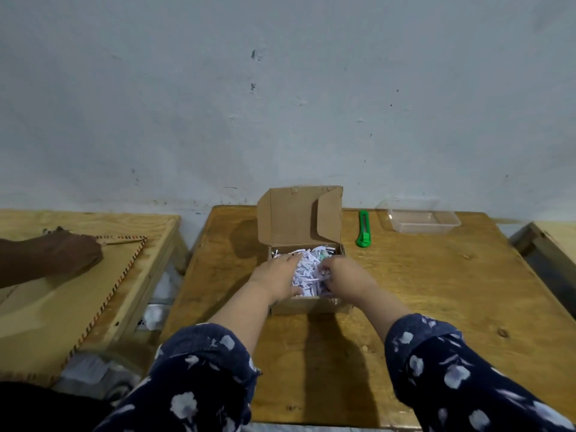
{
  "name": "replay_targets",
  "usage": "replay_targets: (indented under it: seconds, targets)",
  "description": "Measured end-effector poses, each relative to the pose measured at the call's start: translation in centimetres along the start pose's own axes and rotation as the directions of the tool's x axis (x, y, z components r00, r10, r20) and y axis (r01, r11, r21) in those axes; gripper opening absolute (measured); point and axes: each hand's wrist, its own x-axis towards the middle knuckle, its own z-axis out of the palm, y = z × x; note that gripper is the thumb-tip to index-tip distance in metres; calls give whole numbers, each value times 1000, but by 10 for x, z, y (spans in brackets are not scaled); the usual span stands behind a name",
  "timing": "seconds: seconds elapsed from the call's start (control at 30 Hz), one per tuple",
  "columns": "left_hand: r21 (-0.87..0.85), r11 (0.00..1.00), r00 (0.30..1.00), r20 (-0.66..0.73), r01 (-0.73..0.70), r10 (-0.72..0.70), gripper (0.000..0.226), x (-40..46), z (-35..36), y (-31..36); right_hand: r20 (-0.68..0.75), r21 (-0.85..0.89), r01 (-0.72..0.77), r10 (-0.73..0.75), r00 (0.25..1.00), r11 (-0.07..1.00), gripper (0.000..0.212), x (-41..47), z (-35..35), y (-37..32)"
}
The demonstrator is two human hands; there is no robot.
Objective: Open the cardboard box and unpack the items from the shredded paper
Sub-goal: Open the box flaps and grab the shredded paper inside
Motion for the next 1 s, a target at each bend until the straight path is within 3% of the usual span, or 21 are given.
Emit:
replay_targets:
  seconds: [0.07, 0.17, 0.27, 0.4, 0.53, 0.67, 0.8, 0.87, 1.0]
  targets:
    - [7, 1000, 1000, 4, 12, -12, 82, 4, -3, -3, -8, -13, -30, 30, 1000, 999, 37, 3, -7, 3]
    - [-68, 998, 1000, -1, 17, -17, 88, 10, -6, -5, -32, -32, 64, -65, 997, 997, 56, 10, -13, 6]
    - [-73, 997, 996, 84, 13, -7, 95, 18, -8, -3, 143, 26, 120, -123, 982, 992, 84, 18, -12, 4]
    - [56, 998, 973, 223, 42, -54, 107, 30, -10, 0, 253, -121, 158, -124, 960, 980, 97, 31, -5, 2]
    - [133, 990, 975, 213, 39, -67, 106, 40, -5, 2, 206, -244, 236, -187, 960, 941, 80, 37, -7, 3]
    - [40, 999, 987, 163, -2, -4, 105, 41, -7, -3, 197, -139, 209, -180, 964, 968, 57, 46, -23, 8]
    - [-132, 991, 993, 121, 4, 13, 107, 33, -10, -5, 334, -16, 125, -113, 936, 992, 79, 54, -35, 7]
    - [-150, 989, 997, 77, -12, 23, 103, 28, -11, -4, 312, 76, 133, -150, 938, 988, 89, 50, -42, 6]
    - [-131, 991, 999, -46, -28, 22, 92, 18, -10, -3, 180, 117, 209, -228, 957, 971, 73, 39, -46, 5]
